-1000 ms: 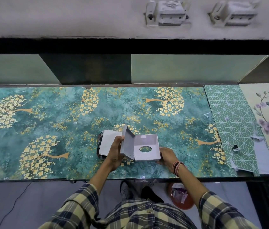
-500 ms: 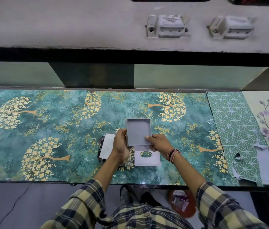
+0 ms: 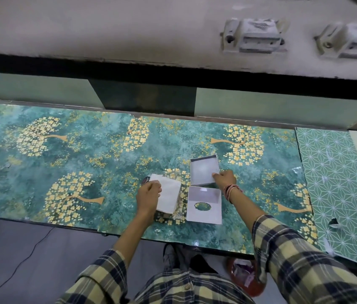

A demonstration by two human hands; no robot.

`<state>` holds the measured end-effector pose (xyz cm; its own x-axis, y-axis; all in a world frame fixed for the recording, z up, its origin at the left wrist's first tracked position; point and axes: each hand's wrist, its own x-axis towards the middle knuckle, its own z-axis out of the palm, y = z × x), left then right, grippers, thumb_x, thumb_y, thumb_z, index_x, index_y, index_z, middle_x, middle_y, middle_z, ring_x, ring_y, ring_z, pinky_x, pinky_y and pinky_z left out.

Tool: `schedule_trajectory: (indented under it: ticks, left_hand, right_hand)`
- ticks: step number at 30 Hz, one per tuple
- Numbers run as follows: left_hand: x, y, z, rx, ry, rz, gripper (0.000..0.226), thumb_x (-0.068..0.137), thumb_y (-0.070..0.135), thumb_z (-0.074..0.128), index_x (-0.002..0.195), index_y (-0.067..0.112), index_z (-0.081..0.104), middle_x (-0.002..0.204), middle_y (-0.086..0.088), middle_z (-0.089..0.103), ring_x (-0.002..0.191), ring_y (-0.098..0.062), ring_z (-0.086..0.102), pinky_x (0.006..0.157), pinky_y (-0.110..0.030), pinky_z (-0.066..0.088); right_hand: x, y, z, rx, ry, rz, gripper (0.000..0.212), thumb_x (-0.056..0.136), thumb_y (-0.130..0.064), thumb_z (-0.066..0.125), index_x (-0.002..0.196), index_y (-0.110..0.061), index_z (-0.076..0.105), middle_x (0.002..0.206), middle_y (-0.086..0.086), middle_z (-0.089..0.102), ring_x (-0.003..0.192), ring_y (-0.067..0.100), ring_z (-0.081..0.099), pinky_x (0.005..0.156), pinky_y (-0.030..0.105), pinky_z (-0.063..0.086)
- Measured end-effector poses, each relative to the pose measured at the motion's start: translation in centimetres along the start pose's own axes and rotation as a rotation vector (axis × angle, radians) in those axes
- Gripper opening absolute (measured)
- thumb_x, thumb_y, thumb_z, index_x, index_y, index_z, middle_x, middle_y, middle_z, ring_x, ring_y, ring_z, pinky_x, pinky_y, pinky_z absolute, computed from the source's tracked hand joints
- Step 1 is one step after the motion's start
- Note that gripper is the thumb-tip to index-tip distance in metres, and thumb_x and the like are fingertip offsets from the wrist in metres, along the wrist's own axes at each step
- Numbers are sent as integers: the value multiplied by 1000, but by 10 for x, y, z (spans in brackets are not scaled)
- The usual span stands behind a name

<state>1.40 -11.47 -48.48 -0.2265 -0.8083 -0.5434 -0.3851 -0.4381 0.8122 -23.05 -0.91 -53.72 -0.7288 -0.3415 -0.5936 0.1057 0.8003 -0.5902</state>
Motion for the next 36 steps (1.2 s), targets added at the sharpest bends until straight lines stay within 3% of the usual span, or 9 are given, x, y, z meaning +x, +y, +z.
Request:
schedule_trajectory:
  ticks: [4, 6, 9, 11, 13, 19, 23, 27, 36]
  left_hand:
    - [3, -4, -3, 204, 37, 76, 14, 99, 18, 61, 86, 15, 64, 79, -1, 60, 80, -21, 53, 75, -35, 42]
    - [6, -3, -5, 262, 54, 83, 9, 98, 15, 62, 104, 15, 69, 92, 4, 65, 91, -24, 59, 82, -34, 46]
    - [12, -5, -8, 367, 86, 86, 40, 93, 17, 64, 129, 0, 68, 120, -13, 70, 110, -32, 66, 93, -44, 55]
    - [17, -9, -9, 406, 98, 100, 35, 86, 19, 61, 113, 2, 74, 114, -18, 74, 99, -35, 69, 74, -41, 58]
    - [25, -14, -12, 458, 104, 107, 18, 82, 14, 60, 89, 5, 74, 89, -18, 72, 76, -35, 66, 51, -29, 41]
    - [30, -7, -23, 540, -7, 48, 28, 83, 11, 65, 63, 16, 46, 65, -4, 50, 58, -21, 46, 51, -31, 28]
    - [43, -9, -30, 588, -146, -38, 15, 84, 20, 71, 86, 6, 66, 80, -11, 65, 66, -22, 56, 54, -31, 39]
    - [52, -7, -32, 672, -251, -49, 23, 85, 26, 76, 87, 11, 60, 80, -6, 60, 71, -23, 58, 53, -30, 42]
    - [74, -6, -29, 478, -314, -163, 61, 77, 38, 88, 128, 13, 67, 123, -14, 70, 109, -36, 67, 90, -50, 59]
  right_hand:
    - [-8, 0, 2, -137, 40, 31, 35, 90, -20, 61, 63, -11, 40, 63, 9, 46, 62, 25, 49, 62, 33, 34]
    - [-15, -1, 8, -256, 87, -41, 15, 89, -20, 58, 85, -5, 58, 92, 18, 63, 96, 38, 60, 82, 40, 44]
    - [-41, -12, 27, -339, 36, -306, 39, 92, -19, 57, 129, -11, 66, 129, 14, 68, 124, 39, 56, 106, 48, 46]
    - [-58, -19, 44, -450, -68, -517, 37, 94, -15, 55, 128, -14, 69, 128, 11, 70, 123, 37, 57, 107, 49, 43]
    - [-74, -25, 63, -600, -186, -657, 38, 96, -12, 51, 130, -15, 68, 131, 12, 69, 126, 37, 52, 107, 49, 38]
    - [-94, -23, 98, -994, -346, -755, 33, 95, -13, 49, 124, -9, 65, 129, 14, 63, 126, 37, 45, 103, 50, 31]
    - [-95, -28, 98, -1076, -358, -732, 29, 92, -10, 51, 118, -6, 64, 124, 14, 62, 126, 36, 44, 106, 54, 30]
    - [-94, -28, 97, -1113, -384, -691, 27, 90, -6, 51, 114, -5, 63, 121, 14, 61, 130, 37, 41, 108, 59, 29]
    - [-102, -30, 96, -1085, -386, -653, 28, 91, -6, 51, 118, -5, 61, 127, 13, 58, 133, 38, 38, 109, 56, 27]
